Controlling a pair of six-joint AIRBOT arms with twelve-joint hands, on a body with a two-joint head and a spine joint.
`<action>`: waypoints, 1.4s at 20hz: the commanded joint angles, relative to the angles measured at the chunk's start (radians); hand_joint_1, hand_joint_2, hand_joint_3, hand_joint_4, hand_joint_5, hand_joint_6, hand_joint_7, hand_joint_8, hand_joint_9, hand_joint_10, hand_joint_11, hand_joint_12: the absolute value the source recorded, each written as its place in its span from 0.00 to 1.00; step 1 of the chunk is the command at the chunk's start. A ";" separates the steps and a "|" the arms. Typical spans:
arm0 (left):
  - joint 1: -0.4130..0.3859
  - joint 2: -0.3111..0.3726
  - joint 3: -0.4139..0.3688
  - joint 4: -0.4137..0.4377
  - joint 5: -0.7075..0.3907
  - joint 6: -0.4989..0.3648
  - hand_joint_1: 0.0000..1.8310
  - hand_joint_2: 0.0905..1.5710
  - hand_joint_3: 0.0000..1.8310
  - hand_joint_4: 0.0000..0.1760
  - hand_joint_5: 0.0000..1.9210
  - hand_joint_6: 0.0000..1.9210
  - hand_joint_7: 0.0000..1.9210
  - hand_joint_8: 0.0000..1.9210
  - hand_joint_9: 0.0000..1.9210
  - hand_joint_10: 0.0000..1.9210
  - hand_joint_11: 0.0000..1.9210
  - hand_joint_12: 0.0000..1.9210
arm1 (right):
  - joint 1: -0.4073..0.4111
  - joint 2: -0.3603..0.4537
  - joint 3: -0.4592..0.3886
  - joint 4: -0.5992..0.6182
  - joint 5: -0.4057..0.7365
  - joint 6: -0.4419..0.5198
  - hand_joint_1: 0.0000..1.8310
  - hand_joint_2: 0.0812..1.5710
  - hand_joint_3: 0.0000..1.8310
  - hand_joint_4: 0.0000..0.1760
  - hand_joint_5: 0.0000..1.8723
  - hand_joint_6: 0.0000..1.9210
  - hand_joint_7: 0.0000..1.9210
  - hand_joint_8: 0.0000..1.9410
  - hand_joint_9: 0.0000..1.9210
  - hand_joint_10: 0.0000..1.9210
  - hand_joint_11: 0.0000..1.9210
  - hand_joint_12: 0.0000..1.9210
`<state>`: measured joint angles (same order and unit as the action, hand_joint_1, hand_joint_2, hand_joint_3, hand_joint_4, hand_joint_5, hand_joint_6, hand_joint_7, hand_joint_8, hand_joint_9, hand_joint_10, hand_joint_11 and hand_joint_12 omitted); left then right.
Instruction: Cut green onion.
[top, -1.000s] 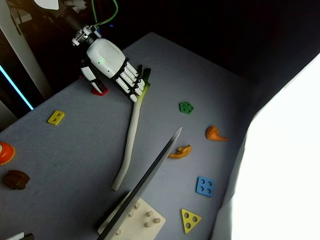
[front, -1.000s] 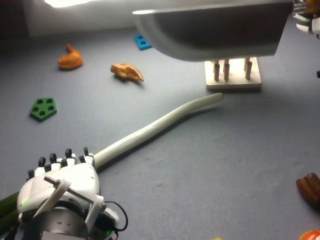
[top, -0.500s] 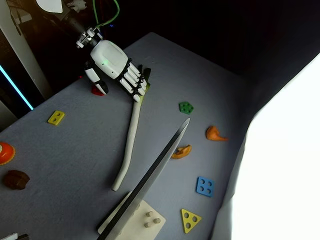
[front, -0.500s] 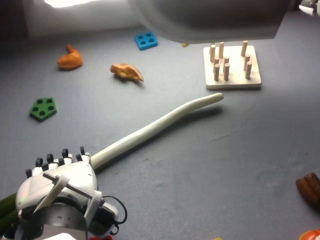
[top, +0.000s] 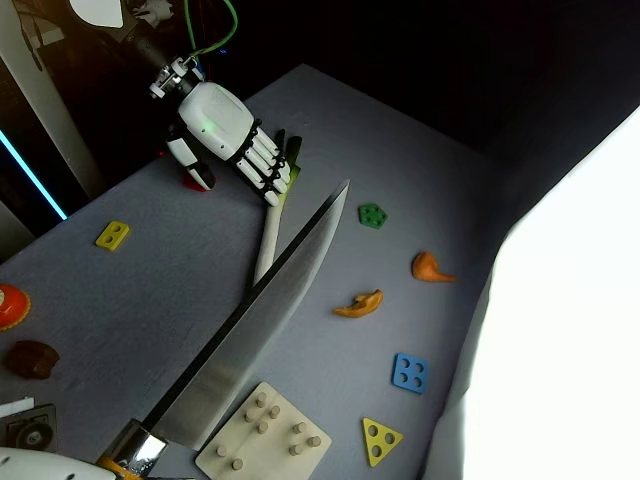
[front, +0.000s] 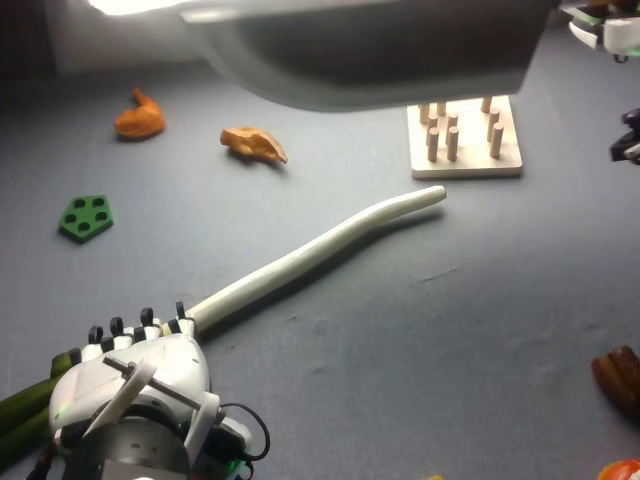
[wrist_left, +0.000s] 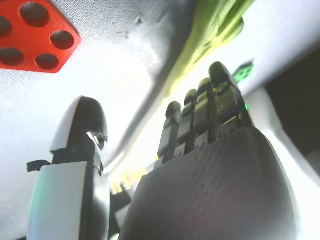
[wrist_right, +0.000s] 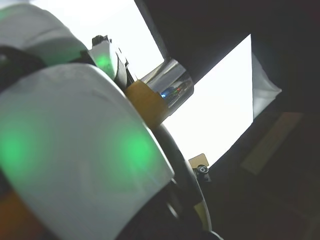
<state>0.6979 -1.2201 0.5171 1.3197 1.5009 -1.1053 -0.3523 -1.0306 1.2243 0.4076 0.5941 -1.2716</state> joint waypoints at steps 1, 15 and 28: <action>-0.001 -0.005 0.005 0.064 0.067 -0.003 0.44 0.79 0.00 0.23 0.01 0.00 0.01 0.00 0.01 0.00 0.00 0.13 | 0.013 0.009 -0.021 0.022 0.150 -0.041 0.84 0.61 0.23 1.00 0.80 1.00 0.86 1.00 0.90 1.00 0.92 1.00; -0.007 -0.011 0.032 0.038 0.067 -0.010 0.41 0.81 0.01 0.17 0.00 0.00 0.00 0.00 0.00 0.00 0.00 0.05 | -0.064 -0.101 -0.174 0.485 0.355 -0.440 0.84 0.61 0.20 1.00 0.76 1.00 0.84 1.00 0.87 1.00 0.89 1.00; 0.026 -0.011 -0.007 0.029 0.067 -0.021 0.44 0.81 0.00 0.22 0.02 0.00 0.02 0.00 0.04 0.00 0.00 0.22 | -0.112 -0.216 -0.171 0.485 0.418 -0.510 0.84 0.63 0.21 1.00 0.73 1.00 0.83 1.00 0.86 1.00 0.89 1.00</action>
<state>0.7200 -1.2304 0.5117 1.3106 1.5135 -1.1271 -0.4728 -1.2541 1.0512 0.9592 0.9039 -1.7901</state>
